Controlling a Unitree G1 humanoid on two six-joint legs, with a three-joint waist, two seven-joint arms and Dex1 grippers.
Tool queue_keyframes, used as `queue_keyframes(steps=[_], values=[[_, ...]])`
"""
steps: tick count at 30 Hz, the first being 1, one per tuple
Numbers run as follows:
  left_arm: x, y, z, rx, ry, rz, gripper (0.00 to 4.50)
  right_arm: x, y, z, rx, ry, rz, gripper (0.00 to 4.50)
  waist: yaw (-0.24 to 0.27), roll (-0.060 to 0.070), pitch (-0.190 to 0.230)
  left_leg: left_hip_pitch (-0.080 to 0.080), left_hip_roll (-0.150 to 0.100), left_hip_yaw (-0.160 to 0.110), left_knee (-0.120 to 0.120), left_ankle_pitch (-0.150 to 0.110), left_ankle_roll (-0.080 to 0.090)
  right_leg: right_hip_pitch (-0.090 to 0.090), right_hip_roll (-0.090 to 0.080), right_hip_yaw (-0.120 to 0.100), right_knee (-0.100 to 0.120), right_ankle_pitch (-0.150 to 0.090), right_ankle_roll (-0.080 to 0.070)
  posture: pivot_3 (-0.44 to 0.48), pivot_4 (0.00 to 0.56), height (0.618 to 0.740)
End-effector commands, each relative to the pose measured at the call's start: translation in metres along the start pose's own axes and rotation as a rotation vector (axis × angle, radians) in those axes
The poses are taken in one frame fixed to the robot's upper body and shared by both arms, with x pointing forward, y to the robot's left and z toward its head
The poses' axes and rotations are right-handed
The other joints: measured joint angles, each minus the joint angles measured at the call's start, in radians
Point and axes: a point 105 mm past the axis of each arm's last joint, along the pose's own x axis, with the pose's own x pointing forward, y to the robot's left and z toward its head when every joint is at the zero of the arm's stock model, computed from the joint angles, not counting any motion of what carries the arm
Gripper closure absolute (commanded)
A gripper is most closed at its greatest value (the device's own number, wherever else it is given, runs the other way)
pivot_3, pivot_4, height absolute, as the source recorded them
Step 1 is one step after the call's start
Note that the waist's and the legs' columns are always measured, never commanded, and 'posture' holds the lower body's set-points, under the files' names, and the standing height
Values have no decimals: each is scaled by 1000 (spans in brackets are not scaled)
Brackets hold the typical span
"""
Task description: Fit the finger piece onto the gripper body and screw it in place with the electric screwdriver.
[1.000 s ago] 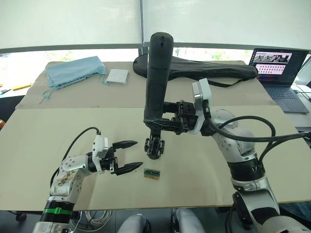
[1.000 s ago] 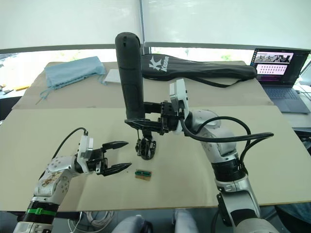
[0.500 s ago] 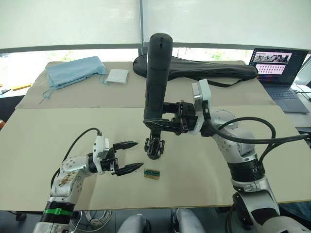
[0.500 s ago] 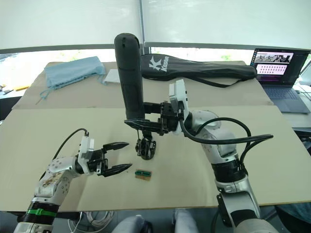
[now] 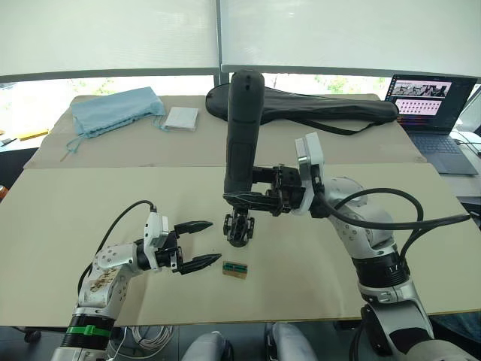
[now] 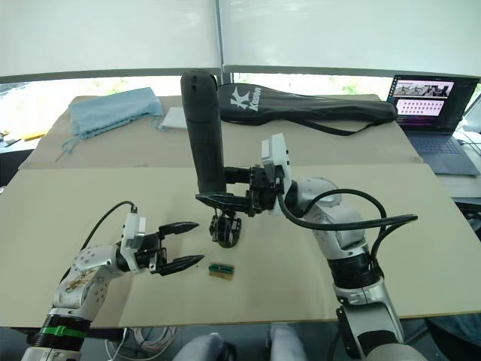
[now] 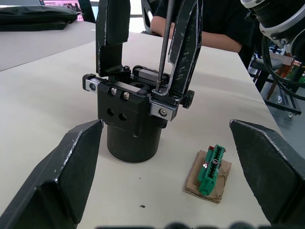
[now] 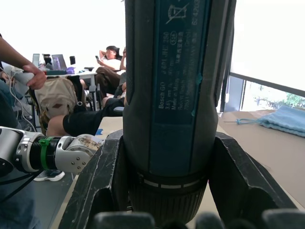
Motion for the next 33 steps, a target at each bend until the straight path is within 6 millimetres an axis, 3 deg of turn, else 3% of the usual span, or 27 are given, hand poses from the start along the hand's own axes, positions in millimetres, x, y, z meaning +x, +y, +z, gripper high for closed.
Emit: queue_keyframes(steps=[1, 33], values=[[4, -1, 11, 49, -14, -15, 0, 3, 6, 17, -83, -48, 32, 2582, 0, 0, 0, 0, 0, 0, 0, 0, 0, 0, 0, 0, 0, 0, 0, 0, 150, 740], [31, 7, 3, 78, 9, -27, 0, 7, 4, 12, -70, -34, 25, 2582, 0, 0, 0, 0, 0, 0, 0, 0, 0, 0, 0, 0, 0, 0, 0, 0, 150, 740]])
